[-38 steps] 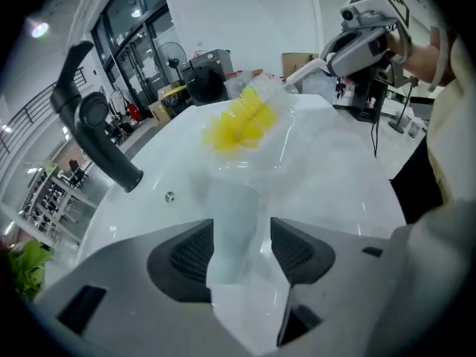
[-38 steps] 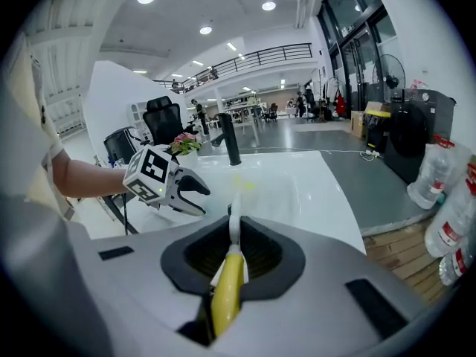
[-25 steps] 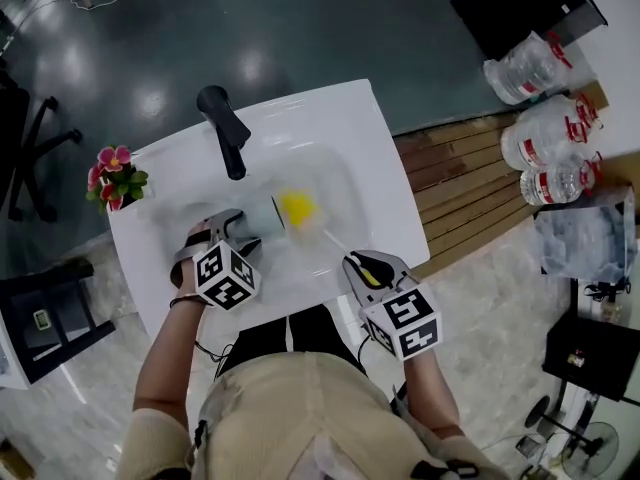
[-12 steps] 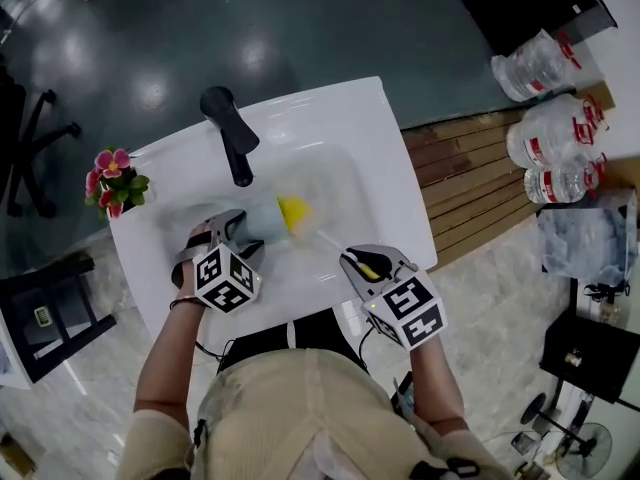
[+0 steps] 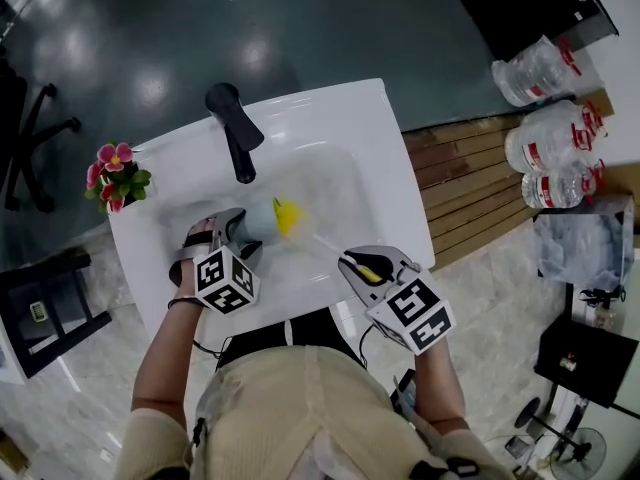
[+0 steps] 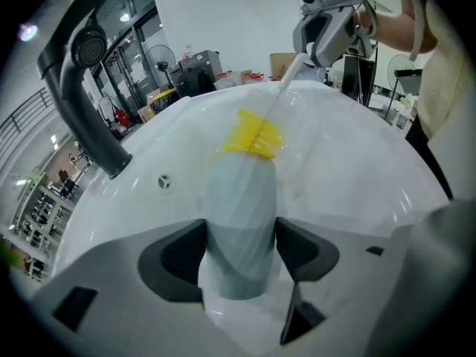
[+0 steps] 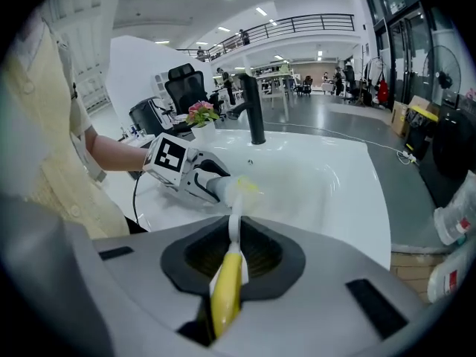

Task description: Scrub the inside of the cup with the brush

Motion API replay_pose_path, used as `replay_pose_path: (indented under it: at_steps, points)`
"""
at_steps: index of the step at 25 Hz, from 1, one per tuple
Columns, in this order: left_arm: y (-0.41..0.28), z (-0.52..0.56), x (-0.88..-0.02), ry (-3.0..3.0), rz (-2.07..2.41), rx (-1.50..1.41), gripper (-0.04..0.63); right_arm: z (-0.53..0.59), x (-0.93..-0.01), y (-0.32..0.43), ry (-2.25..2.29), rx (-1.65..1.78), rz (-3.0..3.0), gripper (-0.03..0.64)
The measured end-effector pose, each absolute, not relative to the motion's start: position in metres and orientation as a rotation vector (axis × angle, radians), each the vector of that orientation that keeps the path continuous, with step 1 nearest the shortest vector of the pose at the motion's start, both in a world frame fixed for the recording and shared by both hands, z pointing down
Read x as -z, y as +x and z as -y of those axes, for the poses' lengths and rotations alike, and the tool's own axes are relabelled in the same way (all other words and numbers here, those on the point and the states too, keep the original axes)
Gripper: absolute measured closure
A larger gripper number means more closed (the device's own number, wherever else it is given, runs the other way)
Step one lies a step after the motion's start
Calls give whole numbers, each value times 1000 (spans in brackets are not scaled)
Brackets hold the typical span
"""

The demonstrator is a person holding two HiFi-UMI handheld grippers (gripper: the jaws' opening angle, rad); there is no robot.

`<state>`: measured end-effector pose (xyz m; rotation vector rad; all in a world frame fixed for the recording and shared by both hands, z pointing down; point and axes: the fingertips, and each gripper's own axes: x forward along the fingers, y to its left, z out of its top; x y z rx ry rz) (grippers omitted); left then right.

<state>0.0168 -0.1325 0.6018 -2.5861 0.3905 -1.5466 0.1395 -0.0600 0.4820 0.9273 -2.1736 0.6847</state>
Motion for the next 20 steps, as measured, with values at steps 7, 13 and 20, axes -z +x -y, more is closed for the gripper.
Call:
replay_pose_path:
  at_steps: [7,13,20]
  points:
    - [14,127,-587,-2579,-432,1470,298,52,-463,128,842,-617,2231,566]
    - [14,123,-575,-2565,-460,1403,283,50,-454,117,759,-564,2257,565]
    - [11,123,-566,-2554,-513,1361,271,55,-445,105,635,-433,2228,565]
